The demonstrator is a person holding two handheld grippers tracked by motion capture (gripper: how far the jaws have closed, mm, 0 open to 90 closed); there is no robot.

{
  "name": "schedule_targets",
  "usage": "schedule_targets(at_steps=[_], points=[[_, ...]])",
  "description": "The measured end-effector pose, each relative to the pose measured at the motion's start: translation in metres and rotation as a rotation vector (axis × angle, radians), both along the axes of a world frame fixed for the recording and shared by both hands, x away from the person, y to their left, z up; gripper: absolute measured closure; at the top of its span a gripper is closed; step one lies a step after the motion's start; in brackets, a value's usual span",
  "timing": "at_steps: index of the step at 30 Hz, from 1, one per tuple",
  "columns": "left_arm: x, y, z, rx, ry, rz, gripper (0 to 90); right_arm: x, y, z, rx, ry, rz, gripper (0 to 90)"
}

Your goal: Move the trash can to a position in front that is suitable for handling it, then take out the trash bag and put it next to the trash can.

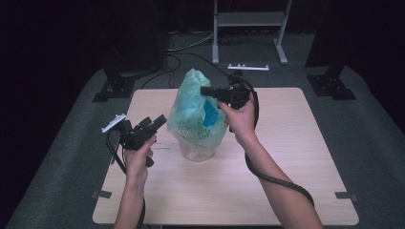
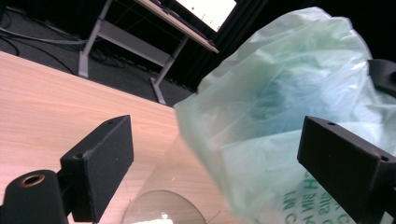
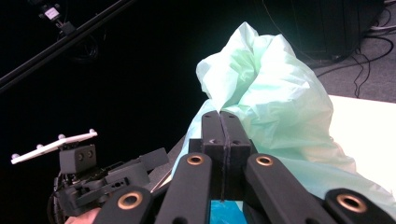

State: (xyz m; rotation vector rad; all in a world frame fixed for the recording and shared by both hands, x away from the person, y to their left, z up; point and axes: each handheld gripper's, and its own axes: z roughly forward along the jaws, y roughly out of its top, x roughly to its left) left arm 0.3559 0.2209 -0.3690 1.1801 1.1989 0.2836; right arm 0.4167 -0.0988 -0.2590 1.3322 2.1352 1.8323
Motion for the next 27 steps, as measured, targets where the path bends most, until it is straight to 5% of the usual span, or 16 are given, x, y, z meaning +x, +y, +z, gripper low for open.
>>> schedule_targets(at_steps=[11, 27], points=[[-0.001, -0.005, 0.0, 0.041, 0.0, -0.014, 9.6, -0.012, -0.017, 0.037, 0.046, -0.062, 0.002, 90.0], [0.0, -0.011, -0.001, 0.044, 0.007, -0.023, 9.6, -0.023, -0.065, 0.058, 0.061, -0.085, -0.066, 90.0]])
